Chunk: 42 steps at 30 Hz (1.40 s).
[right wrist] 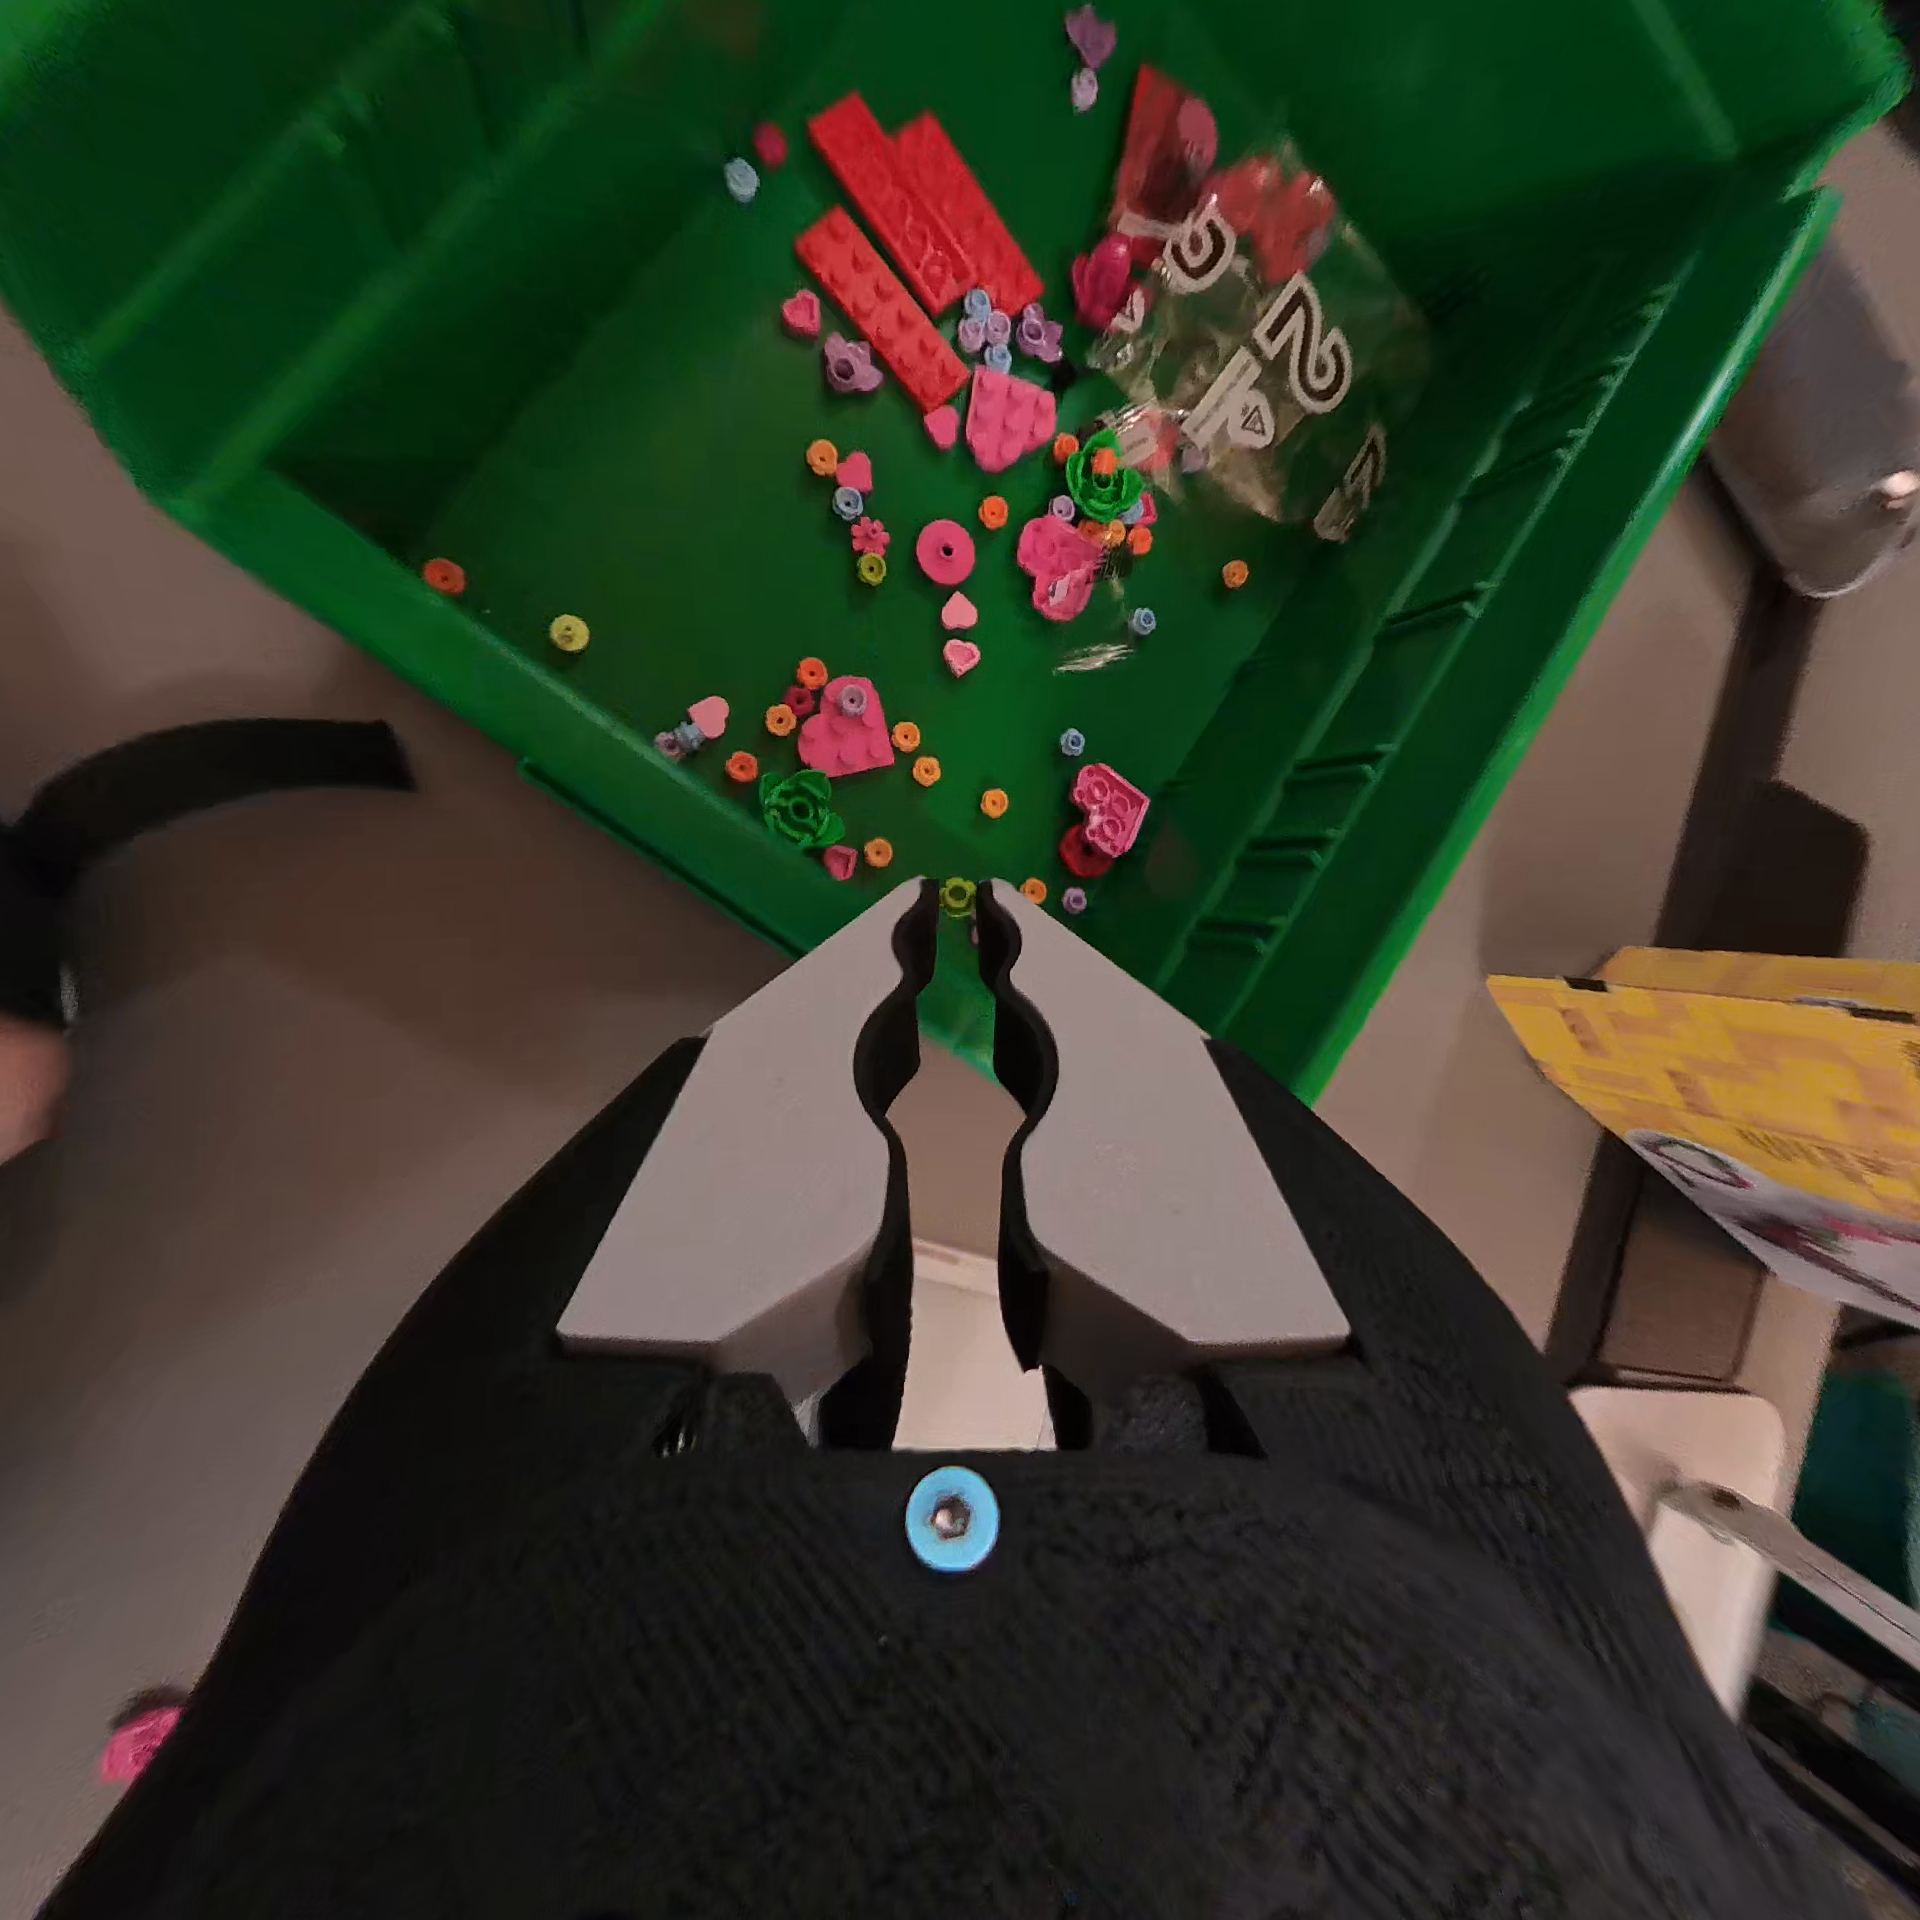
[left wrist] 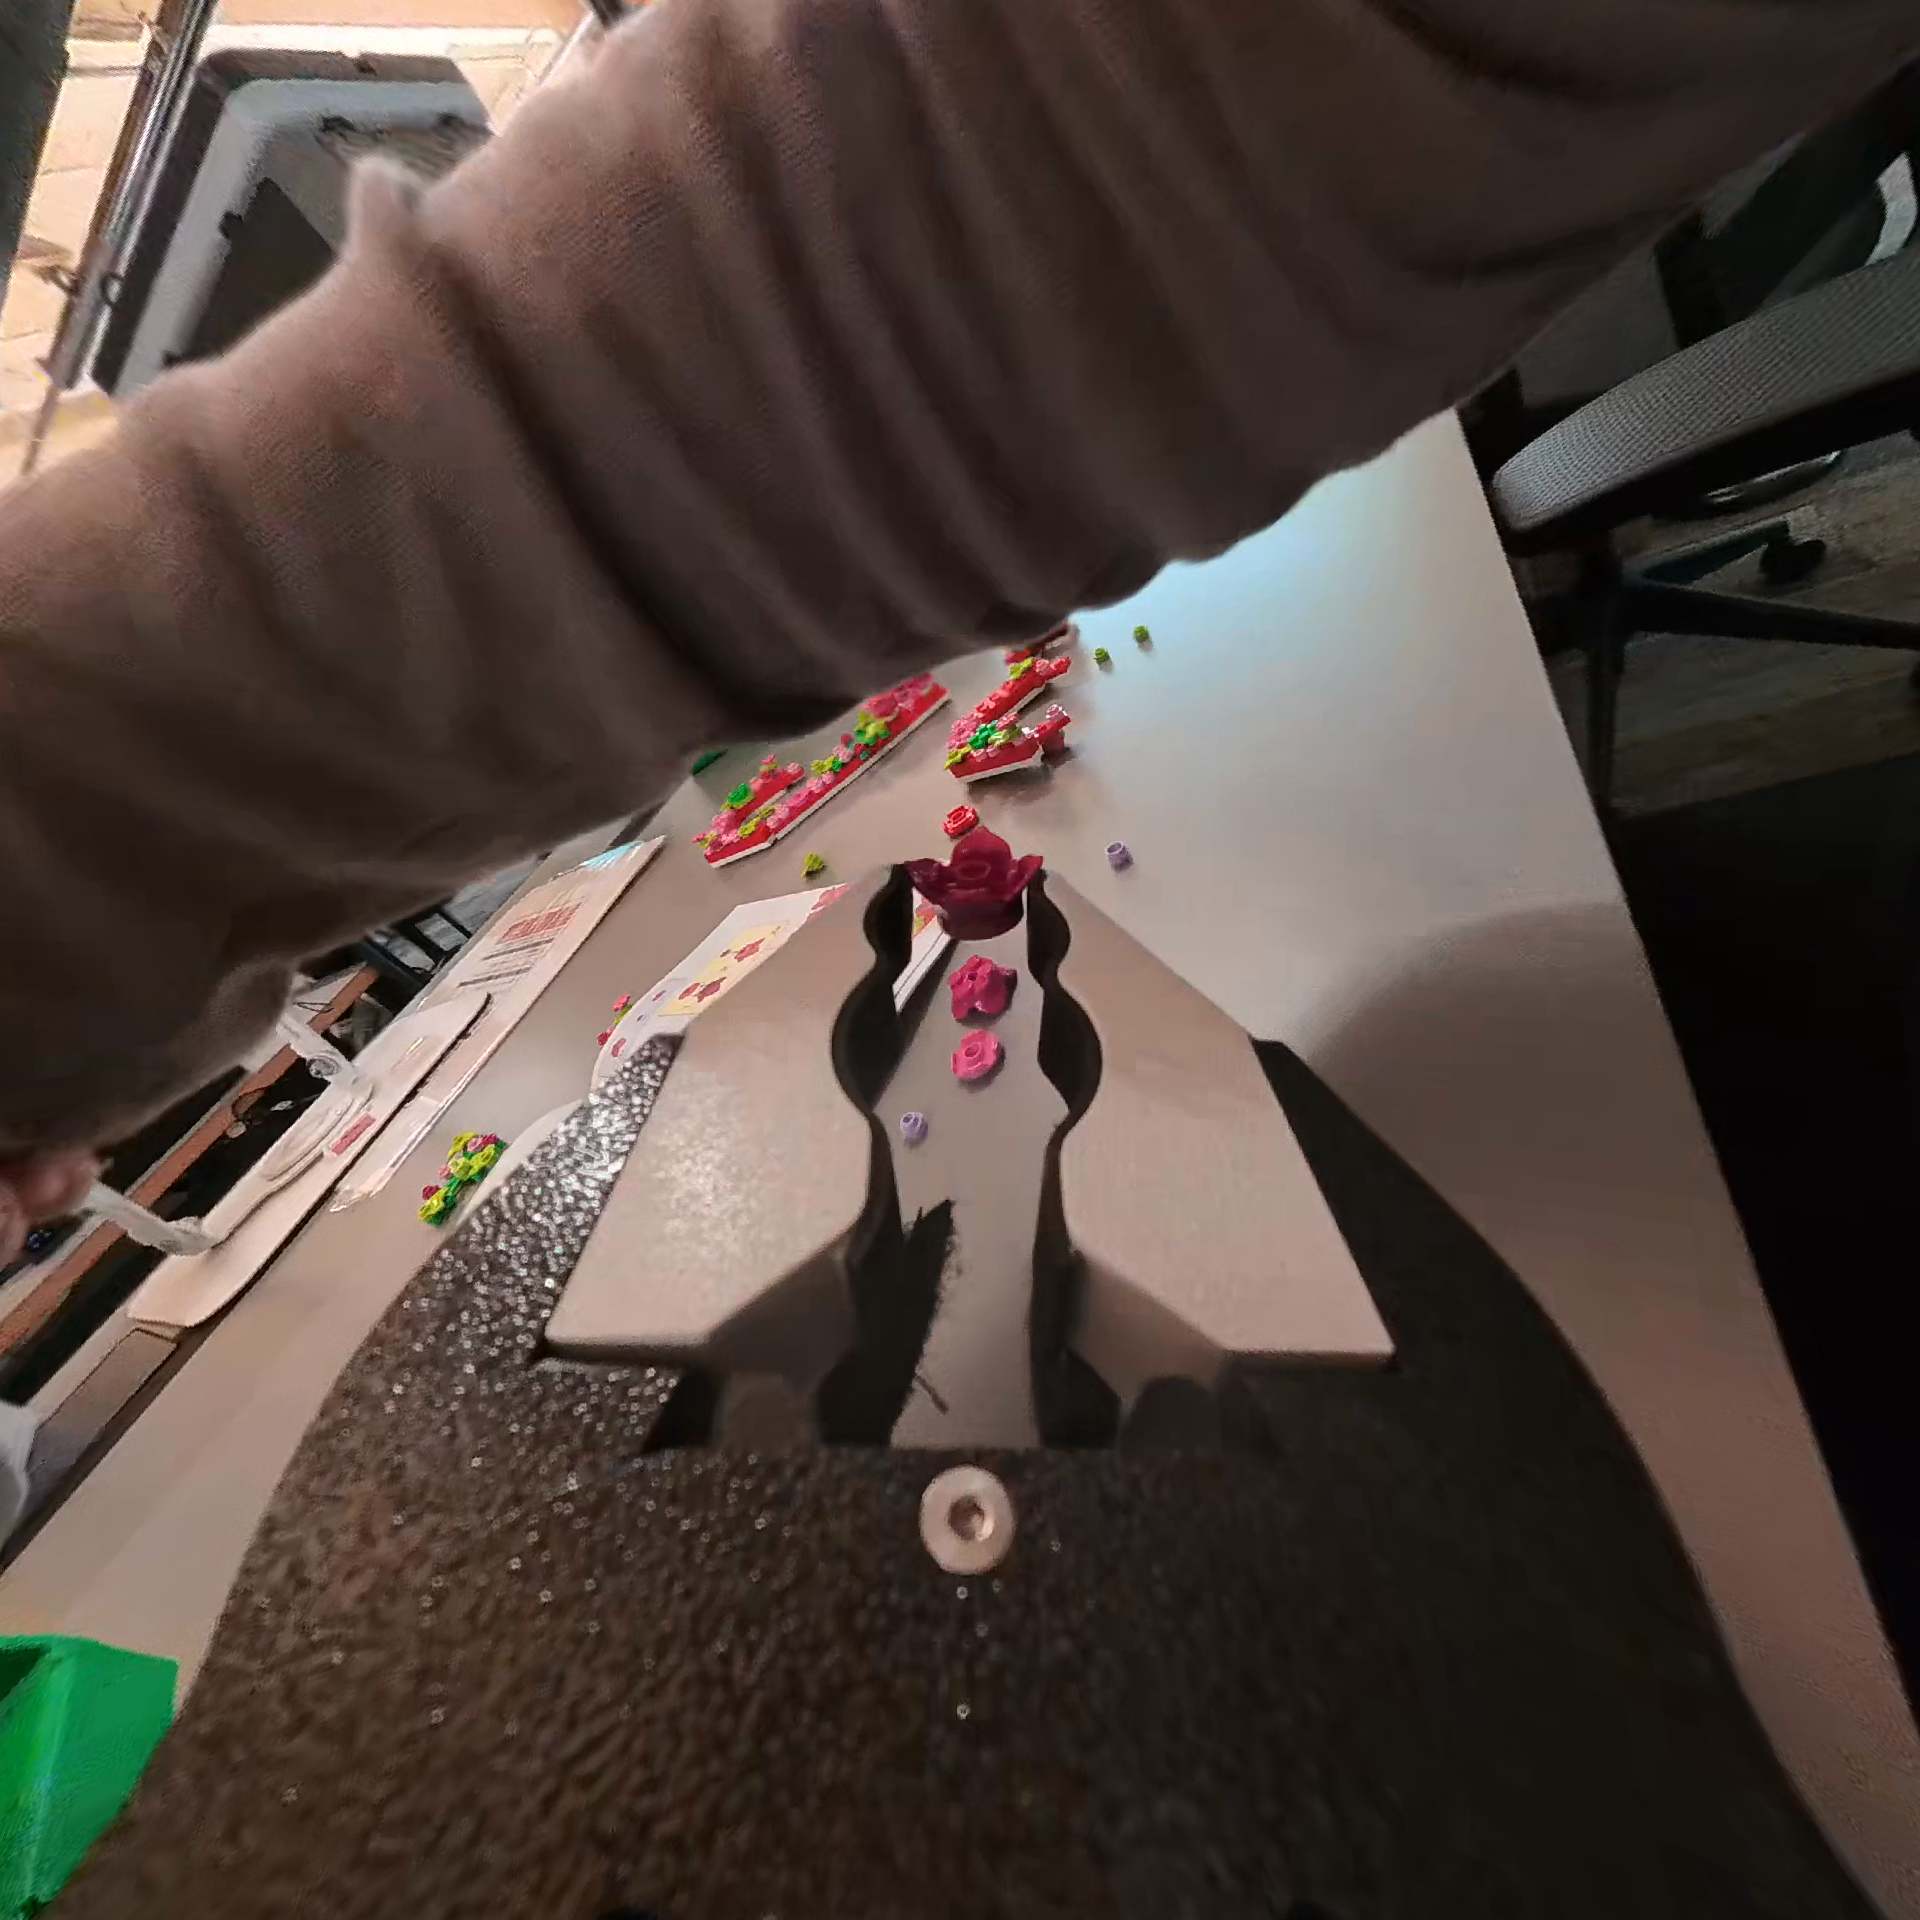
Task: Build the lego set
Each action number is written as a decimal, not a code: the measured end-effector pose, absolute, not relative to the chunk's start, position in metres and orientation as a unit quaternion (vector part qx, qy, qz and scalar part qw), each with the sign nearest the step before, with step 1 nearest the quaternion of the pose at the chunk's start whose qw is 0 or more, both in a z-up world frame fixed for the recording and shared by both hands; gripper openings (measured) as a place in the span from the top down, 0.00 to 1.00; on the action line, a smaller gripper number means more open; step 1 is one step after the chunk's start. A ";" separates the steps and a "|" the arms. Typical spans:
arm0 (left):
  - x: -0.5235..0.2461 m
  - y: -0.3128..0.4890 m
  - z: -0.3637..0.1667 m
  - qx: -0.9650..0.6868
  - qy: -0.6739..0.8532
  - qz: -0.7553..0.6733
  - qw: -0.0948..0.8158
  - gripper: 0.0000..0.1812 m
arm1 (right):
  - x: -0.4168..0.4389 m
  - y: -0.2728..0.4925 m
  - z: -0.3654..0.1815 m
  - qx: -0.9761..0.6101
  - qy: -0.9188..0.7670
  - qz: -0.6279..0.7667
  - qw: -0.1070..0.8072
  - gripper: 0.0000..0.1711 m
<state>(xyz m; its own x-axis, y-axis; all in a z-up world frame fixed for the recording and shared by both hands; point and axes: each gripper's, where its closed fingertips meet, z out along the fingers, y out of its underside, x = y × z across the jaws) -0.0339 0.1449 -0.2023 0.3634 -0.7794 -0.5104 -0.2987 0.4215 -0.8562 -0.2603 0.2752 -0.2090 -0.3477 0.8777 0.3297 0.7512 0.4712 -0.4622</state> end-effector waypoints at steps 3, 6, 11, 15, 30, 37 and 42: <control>-0.036 0.146 -0.200 -0.512 0.523 -0.201 0.651 0.89 | -0.268 0.281 -0.220 -0.513 -0.813 0.121 0.249 0.92; -0.037 0.147 -0.199 -0.514 0.518 -0.210 0.651 0.89 | -0.269 0.284 -0.222 -0.519 -0.809 0.122 0.248 0.89; -0.036 0.146 -0.200 -0.514 0.520 -0.208 0.650 0.89 | -0.256 0.276 -0.199 -0.531 -0.778 0.171 0.290 0.90; -0.030 0.145 -0.203 -0.514 0.528 -0.204 0.644 0.89 | -0.252 0.286 -0.191 -0.550 -0.748 0.172 0.330 0.87; -0.027 0.141 -0.208 -0.508 0.546 -0.185 0.640 0.89 | -0.265 0.294 -0.208 -0.563 -0.728 0.150 0.361 0.81; -0.041 0.160 -0.203 -0.546 0.501 -0.156 0.654 0.89 | -0.187 0.285 -0.149 -0.588 -0.646 0.181 0.452 0.82; -0.061 0.182 -0.198 -0.587 0.440 -0.136 0.665 0.89 | -0.071 0.280 -0.160 -0.650 -0.561 0.118 0.499 0.85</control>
<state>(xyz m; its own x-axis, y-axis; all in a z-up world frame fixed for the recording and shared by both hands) -0.0609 0.1821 -0.1982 0.5750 -0.6982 -0.4264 -0.3368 0.2729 -0.9012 -0.0711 0.2796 -0.1604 0.3414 0.8478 0.4058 0.6115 0.1276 -0.7809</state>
